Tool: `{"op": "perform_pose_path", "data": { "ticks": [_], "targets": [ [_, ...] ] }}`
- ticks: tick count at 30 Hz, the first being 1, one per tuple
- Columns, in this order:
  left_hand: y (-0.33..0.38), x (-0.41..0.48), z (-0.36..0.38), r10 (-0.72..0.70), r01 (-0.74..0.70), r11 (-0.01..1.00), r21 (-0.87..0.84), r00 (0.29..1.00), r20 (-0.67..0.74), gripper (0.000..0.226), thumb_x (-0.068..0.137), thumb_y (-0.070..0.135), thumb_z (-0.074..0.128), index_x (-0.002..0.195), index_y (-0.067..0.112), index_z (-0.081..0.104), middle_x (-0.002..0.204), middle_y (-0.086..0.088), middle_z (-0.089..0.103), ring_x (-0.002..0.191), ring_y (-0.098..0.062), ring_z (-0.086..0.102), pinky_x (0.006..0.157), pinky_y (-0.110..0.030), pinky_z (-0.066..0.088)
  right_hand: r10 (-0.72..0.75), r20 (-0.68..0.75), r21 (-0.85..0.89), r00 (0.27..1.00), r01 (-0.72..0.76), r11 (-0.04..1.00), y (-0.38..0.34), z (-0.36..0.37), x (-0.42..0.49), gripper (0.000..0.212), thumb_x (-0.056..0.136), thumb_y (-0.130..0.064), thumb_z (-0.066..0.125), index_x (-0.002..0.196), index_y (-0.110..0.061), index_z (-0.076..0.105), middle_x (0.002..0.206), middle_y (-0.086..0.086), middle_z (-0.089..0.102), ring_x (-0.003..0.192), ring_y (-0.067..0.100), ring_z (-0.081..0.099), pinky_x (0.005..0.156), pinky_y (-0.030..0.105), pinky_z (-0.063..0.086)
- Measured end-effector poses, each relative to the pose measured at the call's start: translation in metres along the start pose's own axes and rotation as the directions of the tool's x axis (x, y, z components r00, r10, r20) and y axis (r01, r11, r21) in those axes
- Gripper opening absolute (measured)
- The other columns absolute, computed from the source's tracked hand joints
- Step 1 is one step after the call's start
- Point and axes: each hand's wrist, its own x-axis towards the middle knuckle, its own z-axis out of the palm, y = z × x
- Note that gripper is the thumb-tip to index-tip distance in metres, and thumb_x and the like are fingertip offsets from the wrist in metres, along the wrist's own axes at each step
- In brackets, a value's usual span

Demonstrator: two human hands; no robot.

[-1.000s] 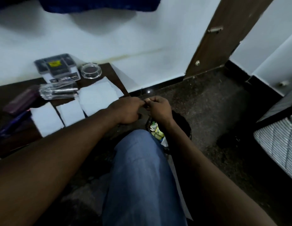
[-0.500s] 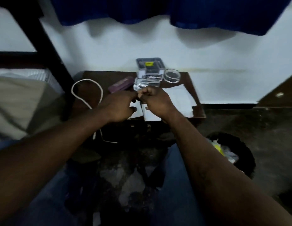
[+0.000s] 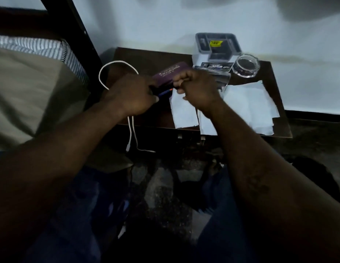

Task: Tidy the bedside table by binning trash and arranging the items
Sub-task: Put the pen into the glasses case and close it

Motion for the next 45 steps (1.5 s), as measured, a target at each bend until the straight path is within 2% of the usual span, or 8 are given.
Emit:
{"op": "perform_pose_path", "data": {
  "ticks": [2,7,9,16,22,37,41,45],
  "targets": [
    [-0.011,0.006,-0.001,-0.075,0.074,0.996,-0.039,0.997,-0.012,0.037,0.083,0.029,0.078,0.118,0.022,0.073,0.104,-0.002,0.076,0.105,-0.025,0.068,0.096,-0.040,0.053,-0.006,-0.026,-0.039,1.000,0.005,0.999,0.000,-0.003,0.012,0.029,0.091,-0.008,0.061,0.072,-0.029,0.069,0.089,-0.001,0.080,0.078,0.011,0.074,0.071,0.029,0.057],
    [-0.015,0.015,0.008,-0.111,0.111,0.994,-0.009,0.994,0.019,0.038,0.081,0.032,0.079,0.118,0.025,0.073,0.114,-0.004,0.074,0.109,-0.026,0.067,0.096,-0.040,0.054,-0.100,-0.038,-0.175,0.994,0.092,0.980,-0.006,-0.009,0.015,0.026,0.083,-0.020,0.058,0.065,-0.034,0.071,0.083,-0.001,0.078,0.084,0.019,0.076,0.084,0.051,0.061],
    [-0.014,0.015,0.013,-0.088,0.087,0.995,0.044,0.996,0.021,0.039,0.081,0.034,0.078,0.118,0.027,0.072,0.118,-0.005,0.073,0.110,-0.028,0.066,0.095,-0.041,0.054,-0.119,0.001,-0.221,0.993,0.116,0.968,-0.002,-0.008,0.011,0.020,0.085,-0.019,0.057,0.074,-0.026,0.072,0.087,-0.001,0.078,0.087,0.021,0.075,0.085,0.052,0.060],
    [-0.016,0.016,0.028,-0.096,0.072,0.951,0.302,0.993,0.065,0.029,0.083,0.034,0.072,0.109,0.022,0.072,0.110,-0.013,0.071,0.102,-0.037,0.067,0.080,-0.038,0.054,-0.078,0.016,-0.263,0.997,0.079,0.962,0.014,-0.021,0.007,0.027,0.088,-0.019,0.055,0.070,-0.036,0.065,0.094,-0.005,0.078,0.088,0.020,0.076,0.083,0.053,0.061],
    [-0.011,0.022,0.028,-0.142,0.108,0.932,0.346,0.987,0.075,0.029,0.084,0.034,0.068,0.110,0.023,0.071,0.116,-0.013,0.069,0.105,-0.038,0.066,0.083,-0.041,0.055,-0.098,0.055,-0.307,0.994,0.110,0.945,0.025,-0.024,-0.004,0.018,0.091,-0.016,0.062,0.081,-0.028,0.073,0.090,-0.005,0.077,0.083,0.016,0.076,0.084,0.044,0.060],
    [-0.011,0.026,0.029,-0.129,0.100,0.947,0.306,0.989,0.077,0.028,0.082,0.037,0.065,0.105,0.023,0.071,0.112,-0.010,0.070,0.102,-0.034,0.067,0.080,-0.038,0.054,-0.207,0.082,-0.314,0.975,0.223,0.923,0.029,-0.011,0.007,0.015,0.091,-0.018,0.070,0.083,-0.031,0.071,0.080,-0.015,0.071,0.077,0.006,0.071,0.078,0.027,0.054],
    [-0.015,0.029,0.017,-0.069,0.051,0.954,0.297,0.996,0.051,0.031,0.080,0.046,0.064,0.099,0.023,0.074,0.103,-0.008,0.071,0.097,-0.032,0.067,0.078,-0.036,0.055,-0.242,0.051,-0.309,0.969,0.245,0.919,0.027,-0.009,0.009,0.002,0.091,-0.023,0.074,0.092,-0.023,0.076,0.092,-0.013,0.074,0.078,0.000,0.063,0.083,0.026,0.052],
    [-0.017,0.032,-0.001,-0.017,0.017,0.970,0.241,1.000,-0.001,0.039,0.077,0.057,0.060,0.086,0.022,0.074,0.088,-0.005,0.069,0.093,-0.031,0.063,0.074,-0.032,0.049,-0.239,0.017,-0.321,0.971,0.232,0.918,0.023,-0.006,0.010,0.021,0.090,-0.032,0.077,0.108,-0.021,0.074,0.110,-0.009,0.075,0.093,0.005,0.068,0.090,0.028,0.053]
  ]
}}
